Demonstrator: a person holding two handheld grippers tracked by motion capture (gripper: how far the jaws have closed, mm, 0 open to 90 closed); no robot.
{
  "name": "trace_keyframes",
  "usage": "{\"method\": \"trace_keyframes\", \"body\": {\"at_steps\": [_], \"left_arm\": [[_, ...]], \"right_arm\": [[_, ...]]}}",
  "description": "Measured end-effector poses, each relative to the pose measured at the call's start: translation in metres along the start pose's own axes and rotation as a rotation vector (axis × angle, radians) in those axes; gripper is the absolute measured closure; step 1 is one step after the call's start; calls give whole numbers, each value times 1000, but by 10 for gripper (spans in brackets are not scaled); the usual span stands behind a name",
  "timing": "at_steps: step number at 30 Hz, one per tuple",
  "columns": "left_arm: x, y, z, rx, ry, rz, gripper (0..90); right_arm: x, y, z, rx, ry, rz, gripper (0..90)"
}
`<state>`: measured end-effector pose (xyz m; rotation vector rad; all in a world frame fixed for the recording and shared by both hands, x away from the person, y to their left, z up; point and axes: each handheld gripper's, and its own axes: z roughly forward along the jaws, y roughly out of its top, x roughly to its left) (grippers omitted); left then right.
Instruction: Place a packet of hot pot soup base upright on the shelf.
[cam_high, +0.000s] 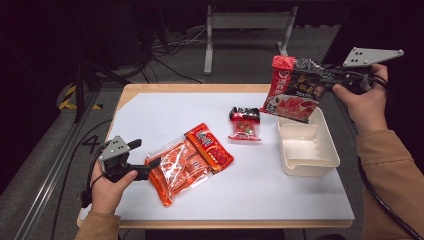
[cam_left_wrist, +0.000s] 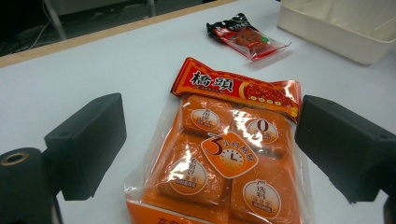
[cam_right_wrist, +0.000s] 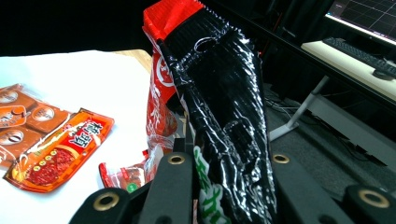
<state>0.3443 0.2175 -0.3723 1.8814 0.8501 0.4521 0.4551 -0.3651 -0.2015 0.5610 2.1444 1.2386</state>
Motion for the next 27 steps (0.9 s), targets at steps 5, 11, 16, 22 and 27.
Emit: {"method": "trace_keyframes", "body": {"at_steps": [5, 11, 16, 22, 27], "left_arm": [[0, -2, 0, -1, 4, -6, 95], [0, -3, 4, 8, -7, -7, 94], [-1, -5, 6, 13, -10, -3, 93], [-1, -5, 5, 10, -10, -7, 93], [-1, -7, 6, 10, -5, -12, 93]], "right_arm": [[-9, -4, -1, 4, -8, -3, 795], [-19, -13, -3, 14, -18, 4, 795], [-26, -19, -8, 13, -32, 1, 795], [-33, -24, -10, 17, -45, 8, 795], [-36, -27, -6, 49, -44, -18, 795]]}}
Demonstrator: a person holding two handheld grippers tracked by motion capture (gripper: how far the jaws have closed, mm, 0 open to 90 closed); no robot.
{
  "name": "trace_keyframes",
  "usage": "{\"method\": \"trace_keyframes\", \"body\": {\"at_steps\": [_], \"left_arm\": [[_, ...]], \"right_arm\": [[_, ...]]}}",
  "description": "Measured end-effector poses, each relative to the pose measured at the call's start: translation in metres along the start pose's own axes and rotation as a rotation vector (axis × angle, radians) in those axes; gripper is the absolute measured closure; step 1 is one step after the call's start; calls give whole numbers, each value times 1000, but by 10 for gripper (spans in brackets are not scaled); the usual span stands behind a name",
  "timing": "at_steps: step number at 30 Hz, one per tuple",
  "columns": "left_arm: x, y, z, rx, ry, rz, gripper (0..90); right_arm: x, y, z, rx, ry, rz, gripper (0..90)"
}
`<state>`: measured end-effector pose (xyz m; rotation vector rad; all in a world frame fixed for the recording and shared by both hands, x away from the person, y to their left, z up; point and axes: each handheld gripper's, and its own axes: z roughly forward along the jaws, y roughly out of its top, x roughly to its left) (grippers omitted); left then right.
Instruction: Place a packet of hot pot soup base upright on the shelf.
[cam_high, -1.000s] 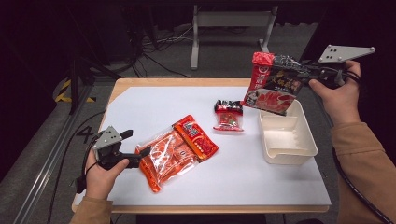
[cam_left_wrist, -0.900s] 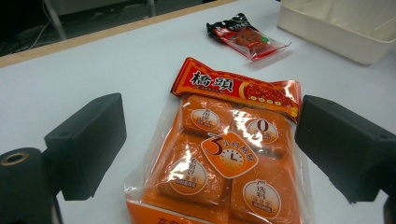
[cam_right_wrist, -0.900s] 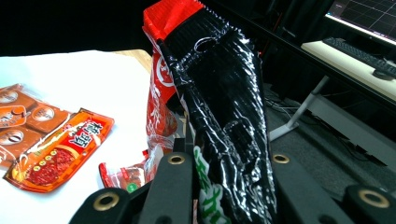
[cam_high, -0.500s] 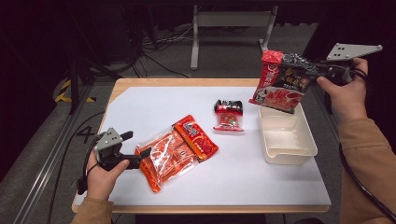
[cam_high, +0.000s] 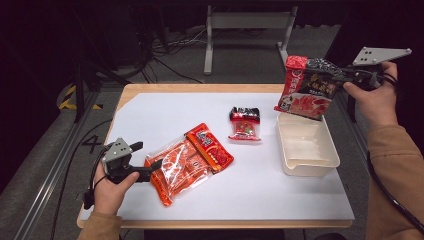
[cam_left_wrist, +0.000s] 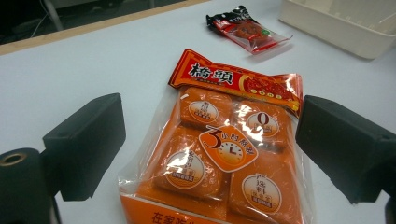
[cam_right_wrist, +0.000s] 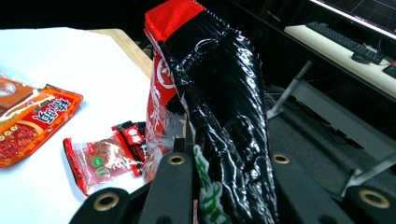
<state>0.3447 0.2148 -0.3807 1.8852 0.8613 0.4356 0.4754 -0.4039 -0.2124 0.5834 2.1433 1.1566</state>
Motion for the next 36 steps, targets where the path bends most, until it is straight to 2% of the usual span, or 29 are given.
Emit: {"method": "trace_keyframes", "body": {"at_steps": [4, 9, 13, 15, 19, 36], "left_arm": [[0, -2, -3, 9, 7, -6, 93], [0, -5, -7, 14, 24, -6, 93], [-1, -8, -9, 15, 28, -13, 92], [-1, -10, -10, 19, 30, -23, 92], [-1, -11, -11, 20, 36, -24, 92], [-1, -14, -13, 21, 42, -27, 92]], "right_arm": [[-4, -6, 1, -17, 8, 3, 794], [-3, -7, 6, -1, 28, -46, 794], [-6, -9, 7, -6, 34, -43, 794], [-10, -14, 6, -24, 36, -16, 794], [-13, -19, 8, -29, 41, -7, 793], [-15, -37, 16, 6, 58, -9, 791]]}}
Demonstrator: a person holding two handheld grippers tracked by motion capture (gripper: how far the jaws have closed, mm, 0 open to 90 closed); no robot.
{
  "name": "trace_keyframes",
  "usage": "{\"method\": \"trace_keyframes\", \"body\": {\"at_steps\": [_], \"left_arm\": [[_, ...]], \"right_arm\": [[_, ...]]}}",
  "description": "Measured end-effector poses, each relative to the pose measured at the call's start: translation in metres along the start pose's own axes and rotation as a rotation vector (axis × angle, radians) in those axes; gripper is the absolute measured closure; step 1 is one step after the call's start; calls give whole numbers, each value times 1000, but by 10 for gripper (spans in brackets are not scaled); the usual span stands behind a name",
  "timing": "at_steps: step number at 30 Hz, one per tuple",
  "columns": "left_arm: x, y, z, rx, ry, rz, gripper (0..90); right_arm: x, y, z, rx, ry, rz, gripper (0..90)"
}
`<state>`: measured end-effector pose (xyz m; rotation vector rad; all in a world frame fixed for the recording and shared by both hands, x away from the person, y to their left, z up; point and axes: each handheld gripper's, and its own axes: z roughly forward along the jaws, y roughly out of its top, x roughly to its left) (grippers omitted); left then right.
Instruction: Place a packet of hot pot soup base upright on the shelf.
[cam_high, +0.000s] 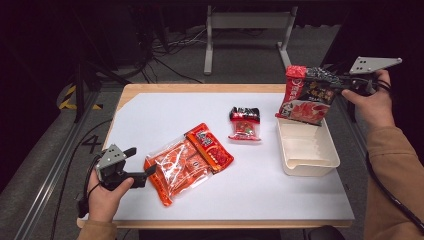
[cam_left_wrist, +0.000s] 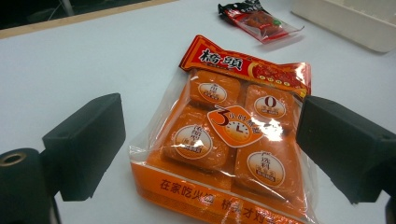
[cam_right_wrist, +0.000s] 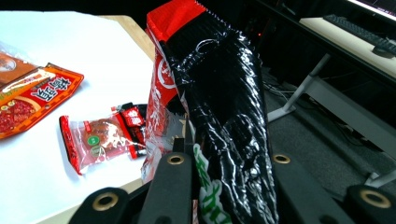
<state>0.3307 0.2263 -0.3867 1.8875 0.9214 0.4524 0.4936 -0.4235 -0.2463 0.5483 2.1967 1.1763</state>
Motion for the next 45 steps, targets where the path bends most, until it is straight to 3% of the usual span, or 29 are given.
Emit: {"method": "trace_keyframes", "body": {"at_steps": [9, 15, 22, 38, 41, 42, 43, 45], "left_arm": [[0, 0, 0, 1, -2, -1, 92], [0, -1, 1, -4, -6, -12, 92], [-2, 1, 2, 0, -13, -10, 92], [-2, 2, 4, -2, -17, 5, 91], [-2, 2, 5, 1, -21, 7, 91], [-2, 2, 5, 1, -21, 7, 91], [-2, 3, 5, 0, -21, 9, 92], [-2, 3, 5, 2, -21, 5, 91]], "right_arm": [[4, -6, 10, 28, 20, -16, 785], [2, -11, 12, 16, 32, -6, 781], [4, -11, 12, 69, 40, -19, 787], [5, -11, 12, 112, 47, -41, 788], [9, -22, 23, 207, 80, -56, 785], [11, -27, 29, 207, 87, -50, 782], [12, -31, 31, 165, 87, -17, 781], [10, -36, 31, 132, 90, 19, 780]]}}
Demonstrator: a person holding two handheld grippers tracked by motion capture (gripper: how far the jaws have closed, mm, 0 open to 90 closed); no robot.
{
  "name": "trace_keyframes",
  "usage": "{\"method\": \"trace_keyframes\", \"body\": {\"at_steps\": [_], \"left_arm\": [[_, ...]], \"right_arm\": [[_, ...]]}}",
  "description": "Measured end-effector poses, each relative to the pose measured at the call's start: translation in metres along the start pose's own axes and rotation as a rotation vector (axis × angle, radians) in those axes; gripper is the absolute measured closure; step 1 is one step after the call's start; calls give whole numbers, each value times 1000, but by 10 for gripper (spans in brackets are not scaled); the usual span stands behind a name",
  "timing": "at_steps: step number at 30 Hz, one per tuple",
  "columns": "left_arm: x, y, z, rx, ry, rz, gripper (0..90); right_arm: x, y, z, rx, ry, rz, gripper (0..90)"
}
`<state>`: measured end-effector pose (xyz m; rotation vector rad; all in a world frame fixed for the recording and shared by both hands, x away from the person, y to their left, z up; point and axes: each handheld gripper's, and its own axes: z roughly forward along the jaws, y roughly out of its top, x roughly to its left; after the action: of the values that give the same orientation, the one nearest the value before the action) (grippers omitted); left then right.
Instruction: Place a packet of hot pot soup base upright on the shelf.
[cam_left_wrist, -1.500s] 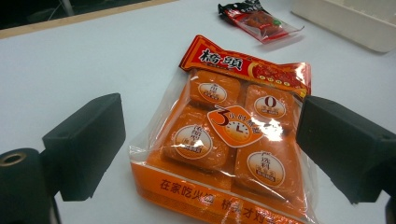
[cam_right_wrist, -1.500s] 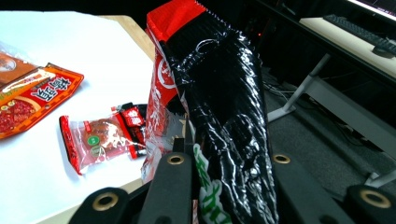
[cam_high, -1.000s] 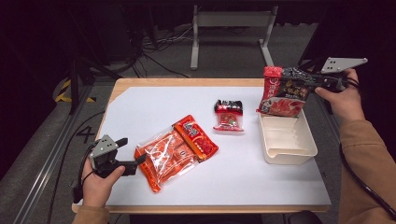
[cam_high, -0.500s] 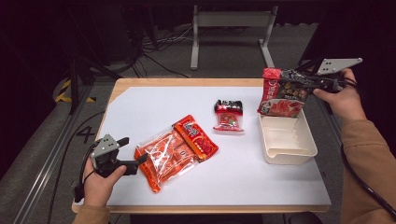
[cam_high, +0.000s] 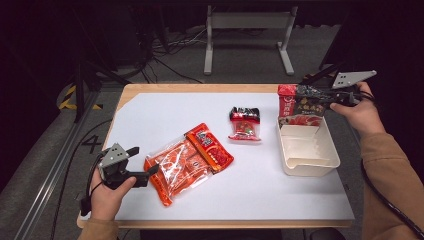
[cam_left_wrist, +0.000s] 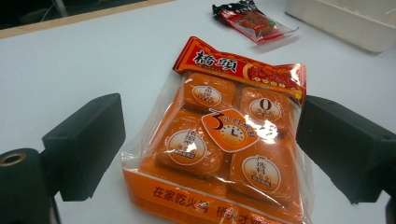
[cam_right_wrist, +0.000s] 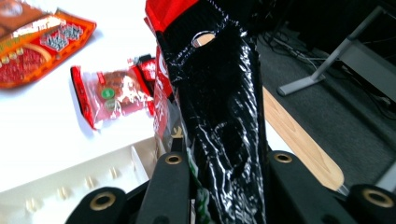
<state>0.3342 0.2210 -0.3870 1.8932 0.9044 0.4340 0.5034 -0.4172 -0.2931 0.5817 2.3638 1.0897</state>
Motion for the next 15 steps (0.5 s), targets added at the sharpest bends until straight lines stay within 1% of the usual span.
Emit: {"method": "trace_keyframes", "body": {"at_steps": [1, 2, 3, 8, 9, 12, 13, 15], "left_arm": [[0, 0, 0, 0, 0, 0, 91], [-1, 0, 1, -4, 0, -6, 91], [0, 0, 1, -1, 1, 5, 91], [0, 0, 1, -1, -6, -3, 91], [0, 0, 1, -1, -3, 5, 92], [0, 1, 1, -5, -8, -4, 91], [1, 1, 3, -2, -9, 3, 91], [1, 2, 5, -1, -13, 2, 91]], "right_arm": [[0, 0, 0, 0, 0, 0, 780], [-1, -3, -1, -13, 5, 17, 779], [-1, -4, -1, -14, 5, 18, 779], [1, -5, -2, 10, -2, 10, 777], [1, -5, -3, 13, -5, 12, 776], [1, -5, -3, 21, -11, 27, 768], [2, -4, -3, 27, -13, 35, 758], [2, -3, -3, 37, -16, 56, 690]]}}
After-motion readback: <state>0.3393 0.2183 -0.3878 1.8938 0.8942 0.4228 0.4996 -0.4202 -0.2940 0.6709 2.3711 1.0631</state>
